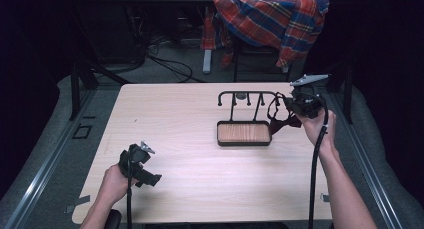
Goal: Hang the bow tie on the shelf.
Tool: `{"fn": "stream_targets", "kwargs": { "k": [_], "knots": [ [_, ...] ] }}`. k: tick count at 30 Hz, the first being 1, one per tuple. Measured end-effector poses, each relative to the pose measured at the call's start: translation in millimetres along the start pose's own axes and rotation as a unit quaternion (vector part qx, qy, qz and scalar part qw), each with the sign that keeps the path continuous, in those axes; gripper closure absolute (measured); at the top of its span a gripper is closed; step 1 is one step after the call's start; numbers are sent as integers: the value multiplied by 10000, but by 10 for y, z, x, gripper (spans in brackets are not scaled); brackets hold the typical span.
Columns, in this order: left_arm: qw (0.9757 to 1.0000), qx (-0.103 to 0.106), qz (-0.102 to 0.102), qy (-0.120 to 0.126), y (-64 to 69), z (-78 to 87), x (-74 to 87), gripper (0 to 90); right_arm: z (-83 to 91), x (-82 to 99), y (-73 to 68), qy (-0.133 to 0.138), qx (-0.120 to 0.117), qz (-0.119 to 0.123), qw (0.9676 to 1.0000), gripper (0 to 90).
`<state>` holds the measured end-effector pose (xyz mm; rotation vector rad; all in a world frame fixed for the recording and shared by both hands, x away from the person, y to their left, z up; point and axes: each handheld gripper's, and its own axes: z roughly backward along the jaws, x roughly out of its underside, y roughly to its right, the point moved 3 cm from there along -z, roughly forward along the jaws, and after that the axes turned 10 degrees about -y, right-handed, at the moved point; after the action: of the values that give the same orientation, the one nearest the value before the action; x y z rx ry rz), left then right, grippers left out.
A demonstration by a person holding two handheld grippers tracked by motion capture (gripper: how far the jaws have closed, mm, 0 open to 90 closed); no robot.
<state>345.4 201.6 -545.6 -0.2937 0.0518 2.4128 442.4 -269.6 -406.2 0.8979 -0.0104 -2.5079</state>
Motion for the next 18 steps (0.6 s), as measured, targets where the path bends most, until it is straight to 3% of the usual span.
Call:
{"fn": "stream_targets", "kwargs": {
  "k": [11, 18],
  "knots": [
    [10000, 12, -25, -16, 15, -11, -10, 13, -201, 49, 107, -70, -198, -311, 9993, 895],
    [10000, 15, -27, -20, 17, -11, -9, 13, -297, 74, 92, -158, -274, -322, 9990, 893]
  ]
}}
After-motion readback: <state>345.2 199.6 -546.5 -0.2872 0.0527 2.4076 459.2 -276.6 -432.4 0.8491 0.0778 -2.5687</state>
